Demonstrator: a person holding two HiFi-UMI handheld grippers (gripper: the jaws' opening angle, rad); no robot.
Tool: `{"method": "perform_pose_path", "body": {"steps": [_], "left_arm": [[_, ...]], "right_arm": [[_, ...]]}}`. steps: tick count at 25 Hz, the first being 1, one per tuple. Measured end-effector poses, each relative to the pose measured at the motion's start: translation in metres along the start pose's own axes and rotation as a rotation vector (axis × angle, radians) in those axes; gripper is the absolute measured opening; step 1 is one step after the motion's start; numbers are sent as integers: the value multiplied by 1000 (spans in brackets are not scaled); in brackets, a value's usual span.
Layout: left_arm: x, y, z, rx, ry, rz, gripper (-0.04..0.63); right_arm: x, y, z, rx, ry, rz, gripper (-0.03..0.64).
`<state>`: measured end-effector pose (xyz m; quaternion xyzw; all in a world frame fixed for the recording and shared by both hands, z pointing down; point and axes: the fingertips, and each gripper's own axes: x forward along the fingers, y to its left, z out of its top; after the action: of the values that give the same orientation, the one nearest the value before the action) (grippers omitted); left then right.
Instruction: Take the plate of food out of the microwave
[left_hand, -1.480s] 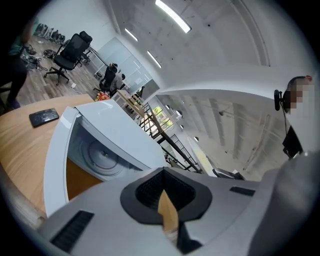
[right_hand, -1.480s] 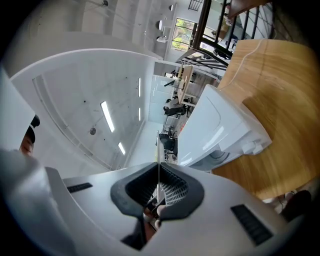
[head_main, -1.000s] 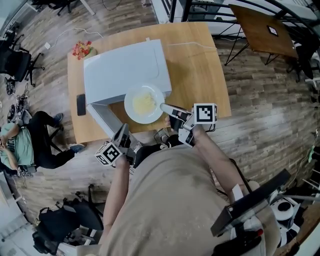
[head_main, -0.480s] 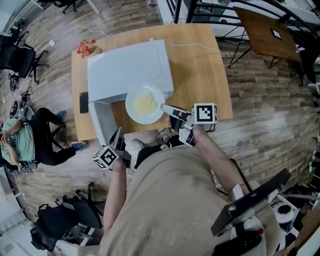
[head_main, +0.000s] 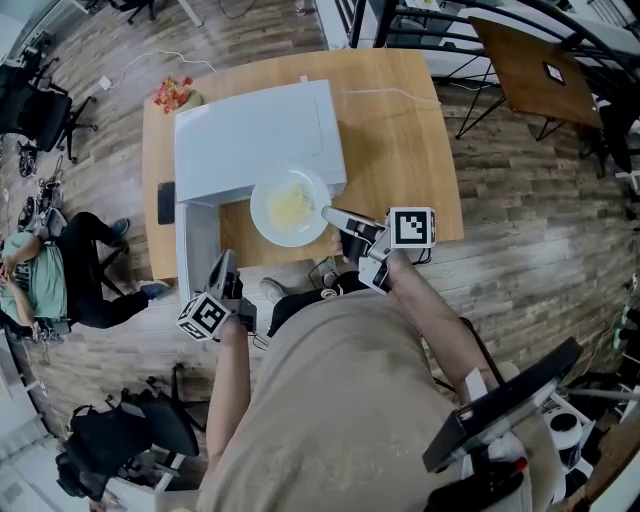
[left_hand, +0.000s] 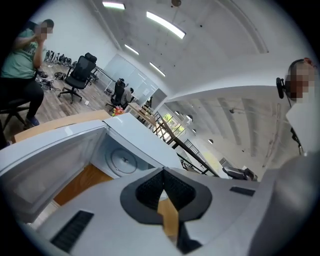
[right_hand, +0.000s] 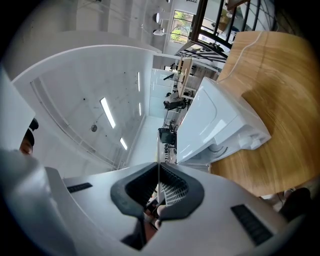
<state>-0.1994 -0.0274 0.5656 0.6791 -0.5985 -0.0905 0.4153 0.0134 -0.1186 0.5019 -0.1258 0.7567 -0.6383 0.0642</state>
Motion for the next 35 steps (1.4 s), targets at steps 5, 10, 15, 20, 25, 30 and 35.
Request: {"method": "perform_pose_path", "body": {"steps": [5,10,15,20,25,30,35], "left_arm": [[3,-12,17,29,-57,-24,3],[7,-24,32,50,-101,-79,3],[14,-31,33,53,-92,-105,3],[23,-27,24,56,-75,-104,3],[26,-17,13,66,-72,-96,3],[27,-6,0,61,-19,-87,3],[31,4,-26,55,66,-66,3]], "right_arm": [[-1,7,4,-5,-14,26,15],[-5,3,8,-2,-30,15,15],[-4,-4,5,-1,-29,14,15],[-1,-29,-1,25,-15,-39,15],[2,-58,-14,32,24,-93,15],[16,-83,-30,46,73,-136,15],[25,-109,-50,68,128,-166,15]]}}
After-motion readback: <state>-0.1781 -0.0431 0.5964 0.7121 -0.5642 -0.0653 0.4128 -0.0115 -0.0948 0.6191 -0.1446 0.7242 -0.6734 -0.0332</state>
